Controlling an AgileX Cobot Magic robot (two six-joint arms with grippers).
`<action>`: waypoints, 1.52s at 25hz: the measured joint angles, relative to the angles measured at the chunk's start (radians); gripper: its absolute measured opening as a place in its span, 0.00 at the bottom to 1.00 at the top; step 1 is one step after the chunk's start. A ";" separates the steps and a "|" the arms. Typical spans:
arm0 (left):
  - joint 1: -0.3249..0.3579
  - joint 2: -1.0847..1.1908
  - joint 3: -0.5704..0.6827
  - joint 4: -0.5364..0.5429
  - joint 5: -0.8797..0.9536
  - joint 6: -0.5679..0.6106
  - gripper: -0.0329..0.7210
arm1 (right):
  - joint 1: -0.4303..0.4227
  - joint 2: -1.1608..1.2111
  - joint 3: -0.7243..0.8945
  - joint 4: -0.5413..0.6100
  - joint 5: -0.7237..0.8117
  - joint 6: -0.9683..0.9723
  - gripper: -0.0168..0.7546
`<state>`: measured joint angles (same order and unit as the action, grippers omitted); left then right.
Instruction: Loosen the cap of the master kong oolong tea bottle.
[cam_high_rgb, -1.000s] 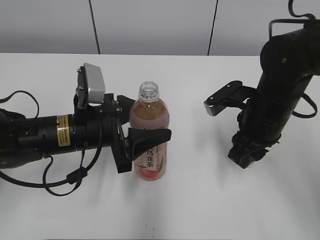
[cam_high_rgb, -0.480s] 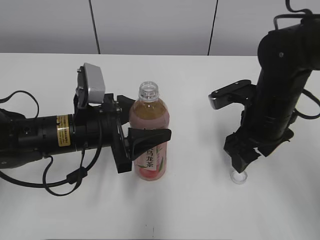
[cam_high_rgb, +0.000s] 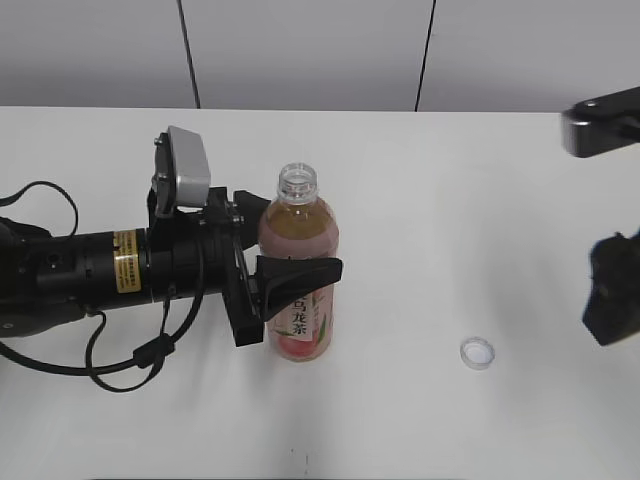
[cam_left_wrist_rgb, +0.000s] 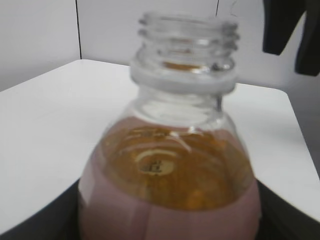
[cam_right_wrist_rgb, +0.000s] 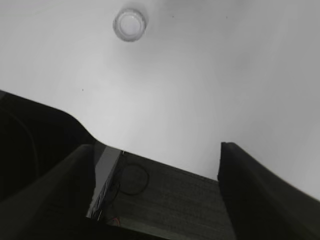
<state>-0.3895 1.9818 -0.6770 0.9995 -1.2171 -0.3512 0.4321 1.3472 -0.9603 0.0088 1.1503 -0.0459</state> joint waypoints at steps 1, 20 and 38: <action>0.000 0.000 0.000 0.000 0.000 0.000 0.65 | 0.000 -0.061 0.031 0.001 0.004 0.000 0.77; 0.001 -0.003 0.000 -0.009 0.007 0.005 0.83 | 0.000 -1.020 0.448 0.046 -0.034 0.002 0.77; 0.001 -0.217 0.000 -0.049 0.008 -0.088 0.83 | 0.000 -1.108 0.448 0.047 -0.046 -0.001 0.77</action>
<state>-0.3885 1.7651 -0.6770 0.9503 -1.2087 -0.4392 0.4321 0.2391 -0.5123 0.0555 1.1041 -0.0466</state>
